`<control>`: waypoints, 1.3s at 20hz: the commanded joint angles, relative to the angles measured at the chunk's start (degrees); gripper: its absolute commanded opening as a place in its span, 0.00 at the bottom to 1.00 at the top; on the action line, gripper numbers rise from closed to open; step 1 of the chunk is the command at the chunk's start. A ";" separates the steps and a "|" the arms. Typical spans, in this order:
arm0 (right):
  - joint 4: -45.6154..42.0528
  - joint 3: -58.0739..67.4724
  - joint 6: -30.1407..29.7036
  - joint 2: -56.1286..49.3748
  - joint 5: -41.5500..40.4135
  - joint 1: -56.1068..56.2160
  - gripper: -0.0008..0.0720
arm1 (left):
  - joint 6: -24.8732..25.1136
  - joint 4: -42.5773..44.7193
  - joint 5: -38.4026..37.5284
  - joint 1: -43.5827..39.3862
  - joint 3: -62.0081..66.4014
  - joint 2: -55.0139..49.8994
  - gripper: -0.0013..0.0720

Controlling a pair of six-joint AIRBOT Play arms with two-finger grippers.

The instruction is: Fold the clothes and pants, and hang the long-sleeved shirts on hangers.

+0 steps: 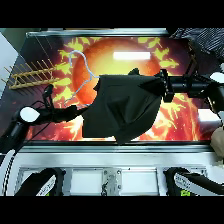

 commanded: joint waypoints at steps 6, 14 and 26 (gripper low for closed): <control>4.07 0.04 1.53 0.94 -2.25 2.47 0.03 | 1.62 0.00 -3.37 -0.70 2.93 0.22 0.04; 2.40 0.04 3.69 2.29 -1.97 2.43 0.03 | 2.14 0.11 -5.05 0.85 5.49 -6.80 0.04; -5.11 0.04 3.67 3.78 -2.25 2.36 0.03 | 5.03 6.16 -11.47 2.27 15.10 -12.26 0.04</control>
